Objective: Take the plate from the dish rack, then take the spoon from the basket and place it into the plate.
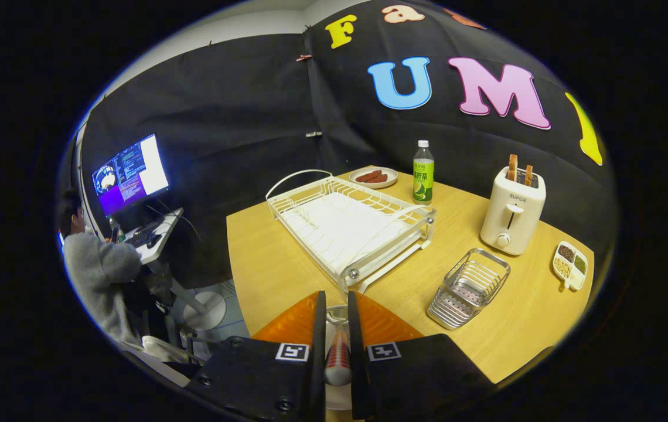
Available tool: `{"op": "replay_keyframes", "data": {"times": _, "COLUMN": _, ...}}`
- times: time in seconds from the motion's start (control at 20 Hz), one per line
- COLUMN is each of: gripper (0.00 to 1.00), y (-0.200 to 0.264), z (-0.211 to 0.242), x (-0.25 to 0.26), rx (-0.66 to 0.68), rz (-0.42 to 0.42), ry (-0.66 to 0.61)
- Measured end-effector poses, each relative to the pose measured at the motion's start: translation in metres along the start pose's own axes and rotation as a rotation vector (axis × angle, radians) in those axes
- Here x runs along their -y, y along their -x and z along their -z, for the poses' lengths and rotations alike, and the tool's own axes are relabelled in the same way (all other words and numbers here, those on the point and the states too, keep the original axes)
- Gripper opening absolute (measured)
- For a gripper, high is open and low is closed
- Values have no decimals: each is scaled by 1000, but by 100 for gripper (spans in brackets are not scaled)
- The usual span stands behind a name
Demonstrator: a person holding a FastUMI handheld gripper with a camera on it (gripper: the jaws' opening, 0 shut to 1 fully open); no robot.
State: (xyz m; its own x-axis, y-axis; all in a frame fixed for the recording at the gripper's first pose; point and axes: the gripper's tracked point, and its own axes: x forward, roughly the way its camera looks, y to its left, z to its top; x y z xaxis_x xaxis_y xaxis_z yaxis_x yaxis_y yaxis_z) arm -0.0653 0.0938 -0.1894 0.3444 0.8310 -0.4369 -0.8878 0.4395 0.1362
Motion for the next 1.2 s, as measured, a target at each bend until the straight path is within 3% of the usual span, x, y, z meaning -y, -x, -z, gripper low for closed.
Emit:
{"op": "replay_keyframes", "data": {"times": 0.55, "gripper": 23, "y": -5, "z": 62, "x": 16, "rx": -143, "rz": 28, "ry": -16}}
{"op": "replay_keyframes", "data": {"times": 0.95, "gripper": 23, "y": -4, "z": 60, "x": 24, "rx": -137, "rz": 69, "ry": -23}}
{"op": "replay_keyframes", "data": {"times": 1.0, "gripper": 27, "y": -4, "z": 57, "x": 26, "rx": -135, "rz": 81, "ry": -35}}
{"op": "replay_keyframes", "data": {"times": 1.2, "gripper": 100, "y": 9, "z": 38, "x": 45, "rx": -92, "rz": 176, "ry": -73}}
